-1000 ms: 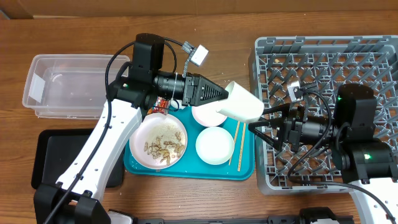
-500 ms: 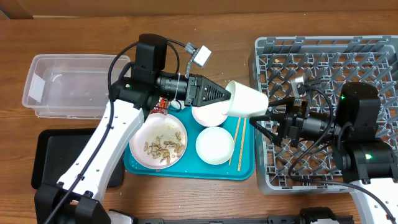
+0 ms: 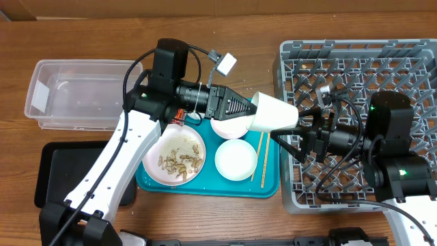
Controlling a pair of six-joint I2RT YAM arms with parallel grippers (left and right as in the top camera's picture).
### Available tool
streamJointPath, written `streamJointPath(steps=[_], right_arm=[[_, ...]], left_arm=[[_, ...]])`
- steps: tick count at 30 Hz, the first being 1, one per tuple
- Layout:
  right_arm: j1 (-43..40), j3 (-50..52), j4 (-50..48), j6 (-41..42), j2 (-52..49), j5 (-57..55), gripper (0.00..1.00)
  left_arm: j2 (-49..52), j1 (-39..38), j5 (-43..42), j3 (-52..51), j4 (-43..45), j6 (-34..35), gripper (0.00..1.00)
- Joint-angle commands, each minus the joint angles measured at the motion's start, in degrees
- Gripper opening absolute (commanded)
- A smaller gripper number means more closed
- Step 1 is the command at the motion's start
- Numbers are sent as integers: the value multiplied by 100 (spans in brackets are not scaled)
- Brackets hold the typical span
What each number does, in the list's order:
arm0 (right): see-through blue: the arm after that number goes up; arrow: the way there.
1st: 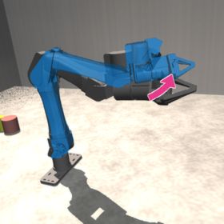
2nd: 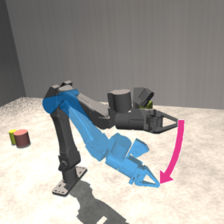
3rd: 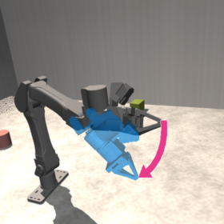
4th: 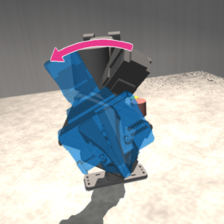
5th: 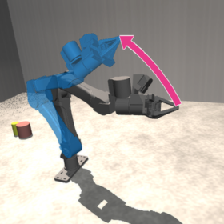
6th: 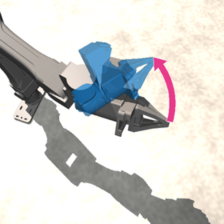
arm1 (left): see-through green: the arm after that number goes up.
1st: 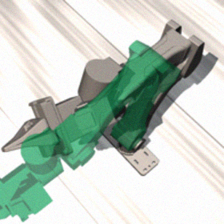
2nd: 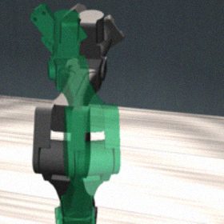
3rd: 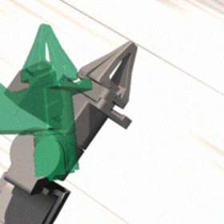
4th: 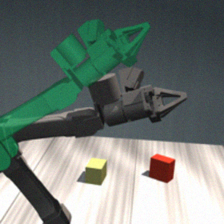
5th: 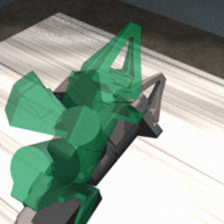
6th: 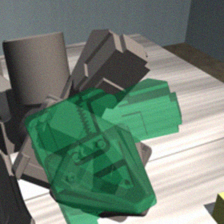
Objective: Sort waste into correct bins and load items into the dishwasher
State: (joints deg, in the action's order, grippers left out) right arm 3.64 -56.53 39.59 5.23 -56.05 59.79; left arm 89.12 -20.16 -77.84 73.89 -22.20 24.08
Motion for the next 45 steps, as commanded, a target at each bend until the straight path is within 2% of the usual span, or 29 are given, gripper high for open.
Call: streamJointPath(steps=[1, 9, 13, 20, 21, 22, 23, 25, 26, 35, 37, 39, 45], right_arm=[[13, -173, -68, -61, 37, -39, 95], [13, -173, -837, -57, 37, 1373, 90], [13, -173, -1043, -52, 35, 1447, 85], [13, -173, -1040, 168, 39, 1322, 68], [13, -173, -1040, 234, 44, 1252, 67], [13, -173, -1036, 247, 44, 1176, 66], [13, -173, -1027, 247, 44, 1104, 66], [13, -173, -929, 251, 96, 743, 66], [11, -173, -800, 299, 144, 389, 66], [-345, -173, 680, 516, 691, -1775, 63], [-614, -175, 1187, 785, 813, -2496, 62], [-1054, -173, 1886, 1285, 846, -3707, 62], [-2000, -173, 2938, 1458, 586, -5364, 62]], left_arm=[[-116, -28, -385, 96, 42, 37, 4], [-116, -87, -260, 96, 44, 33, 4], [-116, -87, -275, 96, 42, 35, 4], [-116, -87, -273, 96, 44, 37, 4], [-116, -85, -273, 96, 42, 39, 8], [-116, -85, -273, 96, 44, 39, 20], [-116, -85, -271, 96, 44, 39, 36], [-116, -76, -262, 96, 48, 39, 59], [-116, -50, -258, 96, 55, 39, 100], [-116, 699, -404, 96, 39, 192, 100], [-116, 894, -525, 96, 9, 192, 100], [-116, 1062, -612, 96, -11, 190, 100], [-116, 1113, -599, 96, -9, 177, 100]])
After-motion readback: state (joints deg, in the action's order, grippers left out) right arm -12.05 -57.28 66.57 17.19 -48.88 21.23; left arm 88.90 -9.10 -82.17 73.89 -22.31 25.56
